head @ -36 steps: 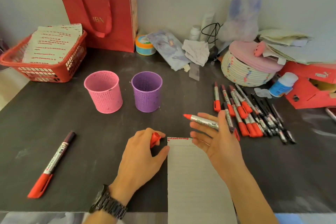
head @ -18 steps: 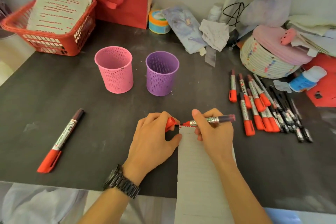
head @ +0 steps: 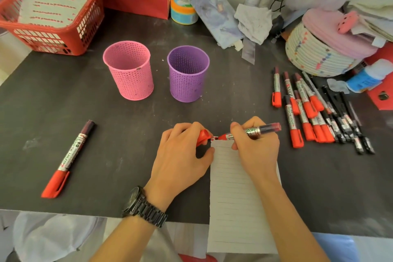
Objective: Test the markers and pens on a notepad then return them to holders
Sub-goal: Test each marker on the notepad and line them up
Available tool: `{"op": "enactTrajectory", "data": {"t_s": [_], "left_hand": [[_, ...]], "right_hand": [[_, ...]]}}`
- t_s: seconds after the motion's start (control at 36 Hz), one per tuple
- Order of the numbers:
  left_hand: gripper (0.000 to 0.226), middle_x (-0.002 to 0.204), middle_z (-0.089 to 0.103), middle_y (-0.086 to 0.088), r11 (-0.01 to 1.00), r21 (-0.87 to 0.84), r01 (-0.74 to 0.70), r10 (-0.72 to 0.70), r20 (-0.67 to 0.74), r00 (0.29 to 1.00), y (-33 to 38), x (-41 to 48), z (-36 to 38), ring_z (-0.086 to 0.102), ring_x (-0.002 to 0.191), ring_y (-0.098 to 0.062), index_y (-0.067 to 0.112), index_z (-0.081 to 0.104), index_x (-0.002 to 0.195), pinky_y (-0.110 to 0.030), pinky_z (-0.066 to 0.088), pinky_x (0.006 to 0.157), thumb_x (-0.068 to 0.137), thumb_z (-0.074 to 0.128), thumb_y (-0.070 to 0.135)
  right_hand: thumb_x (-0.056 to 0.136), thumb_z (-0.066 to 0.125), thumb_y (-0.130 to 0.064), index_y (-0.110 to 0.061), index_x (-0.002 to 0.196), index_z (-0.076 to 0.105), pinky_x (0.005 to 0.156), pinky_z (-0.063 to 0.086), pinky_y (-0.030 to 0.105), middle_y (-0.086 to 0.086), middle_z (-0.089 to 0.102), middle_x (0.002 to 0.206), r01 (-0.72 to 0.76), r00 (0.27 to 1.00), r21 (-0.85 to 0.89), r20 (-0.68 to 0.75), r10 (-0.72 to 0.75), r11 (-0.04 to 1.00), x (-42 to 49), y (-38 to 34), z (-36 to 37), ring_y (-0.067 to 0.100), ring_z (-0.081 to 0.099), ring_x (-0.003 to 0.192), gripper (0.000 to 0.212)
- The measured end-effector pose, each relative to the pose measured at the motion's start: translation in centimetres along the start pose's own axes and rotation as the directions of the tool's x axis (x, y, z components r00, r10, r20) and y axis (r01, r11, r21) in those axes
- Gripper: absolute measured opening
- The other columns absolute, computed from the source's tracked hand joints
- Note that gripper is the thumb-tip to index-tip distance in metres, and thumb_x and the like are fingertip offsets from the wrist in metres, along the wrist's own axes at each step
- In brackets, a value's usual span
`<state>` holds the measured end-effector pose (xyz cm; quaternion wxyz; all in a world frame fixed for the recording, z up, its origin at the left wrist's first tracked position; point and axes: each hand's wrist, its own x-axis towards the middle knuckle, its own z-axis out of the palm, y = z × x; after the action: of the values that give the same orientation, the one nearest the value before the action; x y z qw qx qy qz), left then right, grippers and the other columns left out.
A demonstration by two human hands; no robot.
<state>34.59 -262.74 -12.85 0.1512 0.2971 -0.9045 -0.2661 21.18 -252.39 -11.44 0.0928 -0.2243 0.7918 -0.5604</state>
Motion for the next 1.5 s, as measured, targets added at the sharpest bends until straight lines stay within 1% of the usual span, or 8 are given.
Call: {"op": "enactTrajectory", "data": {"t_s": [0.19,0.31,0.53,0.61,0.89,1.03,1.28,1.5], "left_hand": [[0.024,0.116,0.056,0.024,1.000,0.018,0.012,-0.012,0.011,1.000,0.06,0.01,0.03,0.044,0.118,-0.003,0.043,0.052,0.104,-0.023,0.021,0.101,0.085,0.056,0.057],[0.020,0.116,0.057,0.023,1.000,0.010,0.019,-0.019,0.009,1.000,0.16,0.03,-0.04,0.045,0.117,-0.003,0.043,0.047,0.096,-0.023,0.021,0.101,0.086,0.060,0.055],[0.022,0.116,0.058,0.023,1.000,0.006,0.028,-0.028,0.014,1.000,0.26,0.02,-0.11,0.045,0.117,-0.003,0.044,0.043,0.092,-0.022,0.022,0.100,0.086,0.061,0.055],[0.024,0.116,0.058,0.022,1.000,0.003,0.030,-0.030,0.015,0.999,0.29,0.01,-0.15,0.046,0.116,-0.004,0.044,0.039,0.086,-0.023,0.023,0.101,0.086,0.061,0.054],[0.024,0.121,0.057,0.021,0.999,0.003,0.050,-0.050,0.039,0.998,0.32,0.09,-0.21,0.046,0.120,-0.007,0.040,0.042,0.092,-0.024,0.024,0.102,0.087,0.060,0.055],[0.027,0.121,0.057,0.022,0.999,0.000,0.044,-0.044,0.031,0.999,0.27,0.05,-0.16,0.046,0.119,-0.006,0.041,0.039,0.088,-0.023,0.024,0.101,0.087,0.061,0.055],[0.022,0.121,0.057,0.021,0.999,-0.001,0.053,-0.053,0.027,0.998,0.14,0.13,0.06,0.046,0.120,-0.006,0.042,0.046,0.096,-0.023,0.022,0.100,0.086,0.061,0.055],[0.025,0.117,0.058,0.024,0.999,0.000,0.033,-0.033,0.015,0.999,-0.19,0.14,0.30,0.047,0.116,-0.005,0.044,0.035,0.085,-0.023,0.023,0.098,0.084,0.056,0.059]], "right_hand": [[0.090,0.071,-0.018,-0.020,0.065,0.058,0.052,0.045,0.006,-0.005,0.065,0.053,0.008,1.000,-0.019,0.009,-0.008,1.000,-0.04,-0.05,0.05,-0.001,0.060,0.049,0.028],[0.090,0.072,-0.018,-0.021,0.065,0.059,0.052,0.044,0.005,-0.005,0.066,0.054,0.009,1.000,-0.033,0.015,-0.009,0.999,-0.06,-0.16,0.10,-0.002,0.061,0.049,0.028],[0.090,0.072,-0.020,-0.022,0.065,0.059,0.053,0.044,0.005,-0.004,0.066,0.056,-0.001,1.000,-0.058,0.019,0.002,0.998,-0.12,-0.25,0.10,-0.002,0.063,0.051,0.029],[0.090,0.072,-0.020,-0.021,0.064,0.059,0.051,0.044,0.006,-0.004,0.066,0.055,-0.001,1.000,-0.055,0.023,0.002,0.999,-0.09,-0.30,0.08,-0.002,0.063,0.050,0.029],[0.090,0.071,-0.019,-0.021,0.065,0.060,0.053,0.046,0.007,-0.004,0.066,0.055,-0.008,1.000,-0.058,0.023,0.009,0.998,0.01,-0.21,0.06,0.000,0.064,0.052,0.027],[0.090,0.071,-0.018,-0.020,0.065,0.060,0.053,0.047,0.007,-0.003,0.065,0.056,-0.006,1.000,-0.061,0.018,0.007,0.998,0.02,-0.13,0.06,0.001,0.063,0.051,0.027],[0.090,0.071,-0.018,-0.019,0.067,0.060,0.052,0.046,0.006,-0.003,0.065,0.056,-0.006,1.000,-0.055,0.014,0.006,0.998,0.08,0.03,0.04,-0.001,0.063,0.050,0.026],[0.090,0.070,-0.016,-0.020,0.065,0.059,0.052,0.046,0.007,-0.001,0.065,0.056,0.004,1.000,-0.050,0.006,-0.003,0.999,0.07,-0.08,0.05,-0.001,0.062,0.049,0.027]]}}
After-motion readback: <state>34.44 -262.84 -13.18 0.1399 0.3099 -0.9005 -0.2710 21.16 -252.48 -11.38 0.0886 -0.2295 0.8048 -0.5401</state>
